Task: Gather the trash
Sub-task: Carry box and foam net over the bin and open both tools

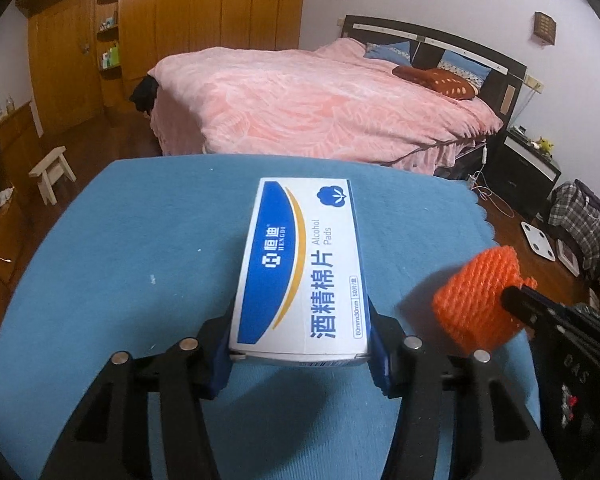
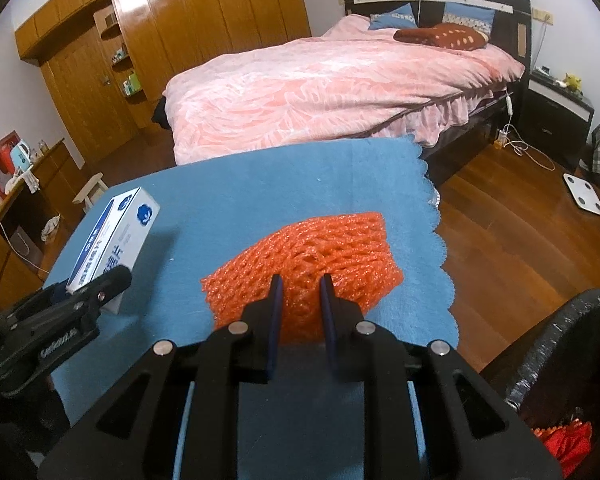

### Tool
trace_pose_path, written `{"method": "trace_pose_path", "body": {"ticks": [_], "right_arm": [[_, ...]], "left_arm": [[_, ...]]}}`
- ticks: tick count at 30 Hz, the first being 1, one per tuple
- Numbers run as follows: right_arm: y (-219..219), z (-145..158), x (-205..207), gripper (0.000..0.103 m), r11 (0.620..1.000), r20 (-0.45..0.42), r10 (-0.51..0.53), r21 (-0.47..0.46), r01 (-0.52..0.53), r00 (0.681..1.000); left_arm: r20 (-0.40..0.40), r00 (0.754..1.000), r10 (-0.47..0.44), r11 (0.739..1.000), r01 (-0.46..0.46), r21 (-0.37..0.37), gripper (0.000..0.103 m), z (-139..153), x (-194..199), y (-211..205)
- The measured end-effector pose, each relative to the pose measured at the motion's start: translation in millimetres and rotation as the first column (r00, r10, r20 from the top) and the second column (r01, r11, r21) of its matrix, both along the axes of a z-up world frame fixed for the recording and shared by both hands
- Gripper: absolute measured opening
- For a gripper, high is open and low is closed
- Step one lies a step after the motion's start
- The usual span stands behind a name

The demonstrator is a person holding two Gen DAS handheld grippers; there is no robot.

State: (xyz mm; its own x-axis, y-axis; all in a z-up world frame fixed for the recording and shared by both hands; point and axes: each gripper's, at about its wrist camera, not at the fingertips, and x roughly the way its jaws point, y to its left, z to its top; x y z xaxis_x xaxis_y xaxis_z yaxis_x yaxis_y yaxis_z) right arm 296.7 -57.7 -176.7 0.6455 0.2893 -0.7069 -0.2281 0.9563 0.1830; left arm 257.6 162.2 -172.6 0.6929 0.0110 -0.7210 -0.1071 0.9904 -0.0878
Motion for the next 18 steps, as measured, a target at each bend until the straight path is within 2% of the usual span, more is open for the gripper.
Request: {"method": "trace_pose_path", "body": {"ticks": [18], "right_arm": [[-29,59,-71,0.018,1.000,0.092,0.018,0.020,-0.020,0.996]], "left_arm": [[0.068,0.997,-0.022,1.000,0.023,-0.018,0.054,54,-61,-24]]}}
